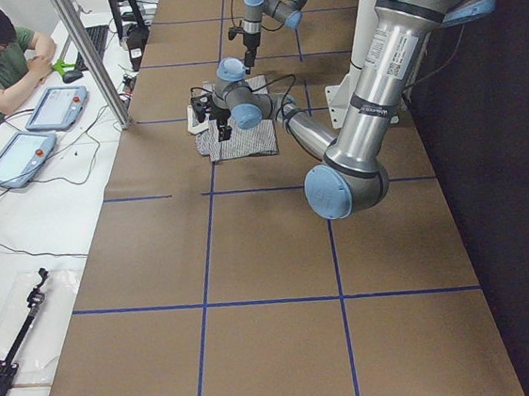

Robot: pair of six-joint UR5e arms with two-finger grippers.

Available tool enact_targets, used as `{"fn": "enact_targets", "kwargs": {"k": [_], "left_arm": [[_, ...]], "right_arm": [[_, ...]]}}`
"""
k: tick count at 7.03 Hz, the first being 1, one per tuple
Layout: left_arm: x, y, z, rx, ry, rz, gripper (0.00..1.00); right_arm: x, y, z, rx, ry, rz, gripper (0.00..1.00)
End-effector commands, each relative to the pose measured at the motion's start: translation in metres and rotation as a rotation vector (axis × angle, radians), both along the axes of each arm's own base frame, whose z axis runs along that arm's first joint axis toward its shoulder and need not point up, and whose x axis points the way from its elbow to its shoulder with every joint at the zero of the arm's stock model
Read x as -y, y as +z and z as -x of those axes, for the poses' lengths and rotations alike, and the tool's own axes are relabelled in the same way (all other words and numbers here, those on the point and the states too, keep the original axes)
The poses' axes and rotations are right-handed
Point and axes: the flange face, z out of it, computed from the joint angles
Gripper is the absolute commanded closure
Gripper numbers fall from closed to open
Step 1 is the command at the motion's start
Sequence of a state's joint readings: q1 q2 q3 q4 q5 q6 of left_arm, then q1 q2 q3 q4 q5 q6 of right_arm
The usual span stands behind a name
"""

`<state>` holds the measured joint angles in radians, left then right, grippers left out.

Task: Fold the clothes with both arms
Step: 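Move the right gripper to the folded shirt's side edge and grasp it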

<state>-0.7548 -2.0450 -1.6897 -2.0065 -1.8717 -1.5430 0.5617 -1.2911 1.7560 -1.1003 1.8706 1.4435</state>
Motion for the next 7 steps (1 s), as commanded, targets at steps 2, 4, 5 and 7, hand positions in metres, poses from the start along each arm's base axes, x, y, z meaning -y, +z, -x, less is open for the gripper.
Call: {"fn": "enact_targets", "kwargs": {"k": [2,4,5,7], "left_arm": [[-0.0007,-0.0016,0.0007,-0.003,0.000,-0.002,0.00],[-0.0027,-0.0055,0.0029,-0.009,0.000,-0.009,0.00],[-0.0021,-0.0053,0.0036,-0.008,-0.002,-0.008,0.00],[-0.0025,-0.0048,0.0026,-0.008,0.000,-0.008,0.00]], "right_arm": [[-0.0256,0.0060,0.0279,-0.033,-0.047,0.005,0.01],[-0.0262,0.0037,0.0268,-0.026,-0.054,0.005,0.81],[-0.0251,0.0038,0.0251,-0.027,-0.056,-0.001,1.00],[-0.0232,0.0024,0.0196,-0.025,-0.045,-0.007,1.00]]}}
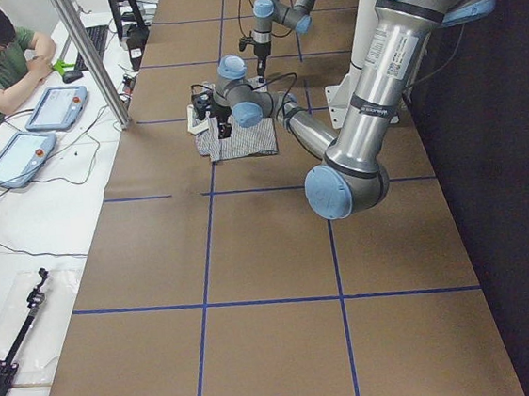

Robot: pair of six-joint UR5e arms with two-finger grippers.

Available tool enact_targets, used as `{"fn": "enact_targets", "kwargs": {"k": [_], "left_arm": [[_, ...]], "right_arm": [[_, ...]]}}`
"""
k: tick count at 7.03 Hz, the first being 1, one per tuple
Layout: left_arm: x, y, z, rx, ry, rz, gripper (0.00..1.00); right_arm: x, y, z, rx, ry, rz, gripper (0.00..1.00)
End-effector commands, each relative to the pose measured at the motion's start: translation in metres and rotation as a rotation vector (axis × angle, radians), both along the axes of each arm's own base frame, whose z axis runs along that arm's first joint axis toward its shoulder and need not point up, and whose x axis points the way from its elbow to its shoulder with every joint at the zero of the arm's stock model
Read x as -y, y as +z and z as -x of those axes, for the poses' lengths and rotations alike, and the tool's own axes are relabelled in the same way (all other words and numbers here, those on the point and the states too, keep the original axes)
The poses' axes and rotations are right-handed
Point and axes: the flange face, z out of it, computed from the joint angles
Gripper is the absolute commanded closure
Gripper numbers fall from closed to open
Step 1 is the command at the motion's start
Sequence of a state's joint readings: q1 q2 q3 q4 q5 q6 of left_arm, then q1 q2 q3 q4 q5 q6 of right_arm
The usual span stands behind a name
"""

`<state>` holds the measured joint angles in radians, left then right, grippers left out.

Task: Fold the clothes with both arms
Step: 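Move the right gripper to the folded shirt's side edge and grasp it, then drag the folded shirt toward the right arm with the right gripper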

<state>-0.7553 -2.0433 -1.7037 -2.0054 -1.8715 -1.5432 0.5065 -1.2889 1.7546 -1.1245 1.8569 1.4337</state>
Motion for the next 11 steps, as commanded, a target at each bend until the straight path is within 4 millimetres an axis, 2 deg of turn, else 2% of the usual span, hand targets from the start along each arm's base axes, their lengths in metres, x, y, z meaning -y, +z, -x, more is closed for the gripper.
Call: {"fn": "enact_targets", "kwargs": {"k": [1,2,3,4,5,7,8,9,10,11], "left_arm": [[-0.001,0.001,-0.001,0.001,0.002,0.001,0.00],[-0.002,0.000,-0.002,-0.001,0.004,-0.001,0.00],[-0.002,-0.001,-0.003,-0.001,0.005,-0.001,0.00],[-0.002,-0.004,-0.003,-0.004,0.005,-0.004,0.00],[-0.002,-0.006,-0.004,-0.007,0.007,-0.006,0.00],[-0.007,-0.008,-0.009,-0.006,0.017,-0.005,0.00],[-0.012,-0.012,-0.013,-0.012,0.025,-0.004,0.00],[-0.018,-0.014,-0.017,-0.012,0.038,-0.001,0.00],[-0.047,-0.023,-0.038,0.013,0.093,0.024,0.00],[-0.099,-0.046,-0.057,0.032,0.168,0.063,0.00]], "right_arm": [[0.000,-0.003,-0.006,0.009,-0.003,0.001,1.00],[-0.005,0.001,-0.016,0.010,-0.009,0.009,1.00],[-0.024,0.013,-0.041,0.003,-0.012,0.019,1.00],[-0.072,0.026,-0.060,-0.012,-0.073,0.032,1.00],[-0.109,0.042,-0.078,-0.039,-0.121,0.062,1.00],[-0.155,0.069,-0.106,-0.083,-0.215,0.160,1.00],[-0.171,0.075,-0.113,-0.088,-0.273,0.202,1.00],[-0.175,0.071,-0.116,-0.075,-0.294,0.230,0.01],[-0.175,0.058,-0.116,-0.054,-0.261,0.255,0.00],[-0.166,0.041,-0.125,-0.018,-0.230,0.248,0.00]]}}
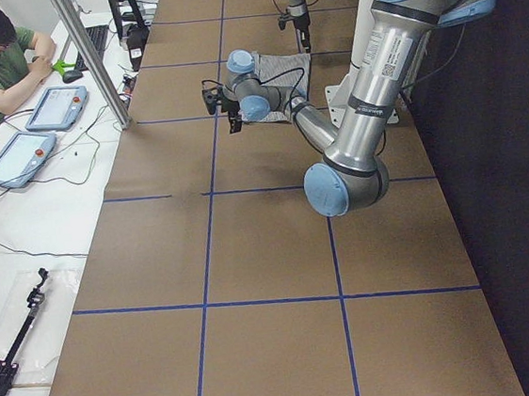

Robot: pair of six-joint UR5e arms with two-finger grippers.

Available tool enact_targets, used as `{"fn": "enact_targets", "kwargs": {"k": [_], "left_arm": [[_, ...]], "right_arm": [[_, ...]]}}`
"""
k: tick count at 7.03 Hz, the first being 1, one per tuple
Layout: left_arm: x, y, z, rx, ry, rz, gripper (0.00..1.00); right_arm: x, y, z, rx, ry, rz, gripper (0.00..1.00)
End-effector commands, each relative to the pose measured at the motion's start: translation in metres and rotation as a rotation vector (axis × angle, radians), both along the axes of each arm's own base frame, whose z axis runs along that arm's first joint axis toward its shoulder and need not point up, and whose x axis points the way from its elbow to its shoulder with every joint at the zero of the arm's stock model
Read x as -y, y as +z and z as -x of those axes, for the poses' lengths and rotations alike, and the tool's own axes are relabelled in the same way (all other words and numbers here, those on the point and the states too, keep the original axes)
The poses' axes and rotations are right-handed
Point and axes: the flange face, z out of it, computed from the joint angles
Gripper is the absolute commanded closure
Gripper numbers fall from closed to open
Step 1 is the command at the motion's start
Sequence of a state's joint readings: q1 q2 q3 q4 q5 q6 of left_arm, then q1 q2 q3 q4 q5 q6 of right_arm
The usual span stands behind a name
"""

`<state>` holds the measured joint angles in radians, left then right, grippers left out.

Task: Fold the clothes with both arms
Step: 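Drag the folded shirt toward the right arm with the right gripper, then lower the left gripper toward the shirt edge nearest it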

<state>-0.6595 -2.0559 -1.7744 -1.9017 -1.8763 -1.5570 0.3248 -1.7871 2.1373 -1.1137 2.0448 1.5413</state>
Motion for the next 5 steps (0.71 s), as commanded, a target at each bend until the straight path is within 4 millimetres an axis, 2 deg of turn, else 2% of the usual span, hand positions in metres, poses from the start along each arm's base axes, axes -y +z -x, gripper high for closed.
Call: {"fn": "enact_targets", "kwargs": {"k": [1,2,3,4,5], "left_arm": [[-0.101,-0.028,-0.055,0.036,0.097,0.176,0.00],[-0.149,-0.041,-0.092,0.043,0.126,0.277,0.00],[-0.171,-0.040,-0.111,0.061,0.116,0.319,0.00],[-0.191,-0.036,-0.134,0.083,0.080,0.326,0.00],[-0.190,-0.031,-0.146,0.097,0.070,0.334,0.00]], "right_arm": [[0.037,-0.041,-0.012,0.086,0.106,-0.012,0.00],[0.064,-0.063,-0.014,0.133,0.164,-0.034,0.00],[0.086,-0.081,-0.022,0.169,0.219,-0.057,0.00],[0.100,-0.096,-0.027,0.198,0.251,-0.073,0.00],[0.104,-0.099,-0.029,0.203,0.261,-0.077,0.00]]}}
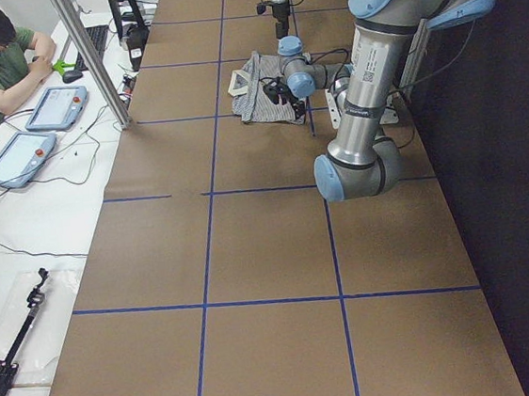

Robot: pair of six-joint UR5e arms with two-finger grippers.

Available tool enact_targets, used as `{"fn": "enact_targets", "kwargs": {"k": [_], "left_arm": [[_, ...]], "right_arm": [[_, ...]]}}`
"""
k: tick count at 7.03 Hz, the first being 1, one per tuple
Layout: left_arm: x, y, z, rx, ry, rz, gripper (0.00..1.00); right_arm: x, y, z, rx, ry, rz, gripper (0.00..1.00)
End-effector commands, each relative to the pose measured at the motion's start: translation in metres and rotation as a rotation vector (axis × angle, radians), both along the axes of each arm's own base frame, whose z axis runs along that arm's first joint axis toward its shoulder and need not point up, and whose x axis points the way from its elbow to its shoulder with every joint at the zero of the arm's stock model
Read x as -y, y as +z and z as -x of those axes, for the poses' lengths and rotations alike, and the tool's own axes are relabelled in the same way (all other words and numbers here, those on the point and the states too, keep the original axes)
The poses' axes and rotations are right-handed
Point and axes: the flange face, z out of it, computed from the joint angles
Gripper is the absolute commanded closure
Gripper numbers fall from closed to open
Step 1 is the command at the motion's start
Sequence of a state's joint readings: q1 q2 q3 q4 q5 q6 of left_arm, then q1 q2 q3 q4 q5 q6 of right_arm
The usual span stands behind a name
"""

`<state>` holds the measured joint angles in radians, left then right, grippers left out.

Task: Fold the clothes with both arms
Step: 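Lower the left gripper toward the shirt edge nearest it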

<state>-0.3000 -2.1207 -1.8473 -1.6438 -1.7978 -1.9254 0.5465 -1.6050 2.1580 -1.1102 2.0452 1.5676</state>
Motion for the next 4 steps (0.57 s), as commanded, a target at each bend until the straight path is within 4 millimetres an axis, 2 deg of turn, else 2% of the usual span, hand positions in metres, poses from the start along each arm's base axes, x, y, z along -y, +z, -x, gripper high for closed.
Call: {"fn": "enact_targets", "kwargs": {"k": [1,4], "left_arm": [[-0.010,0.010,-0.024,0.033,-0.017,0.020,0.00],[-0.019,0.015,-0.035,0.047,-0.014,0.042,0.00]], "right_arm": [[0.011,-0.009,-0.005,0.016,0.029,-0.012,0.00],[0.016,-0.006,-0.006,0.010,0.040,-0.011,0.00]]}}
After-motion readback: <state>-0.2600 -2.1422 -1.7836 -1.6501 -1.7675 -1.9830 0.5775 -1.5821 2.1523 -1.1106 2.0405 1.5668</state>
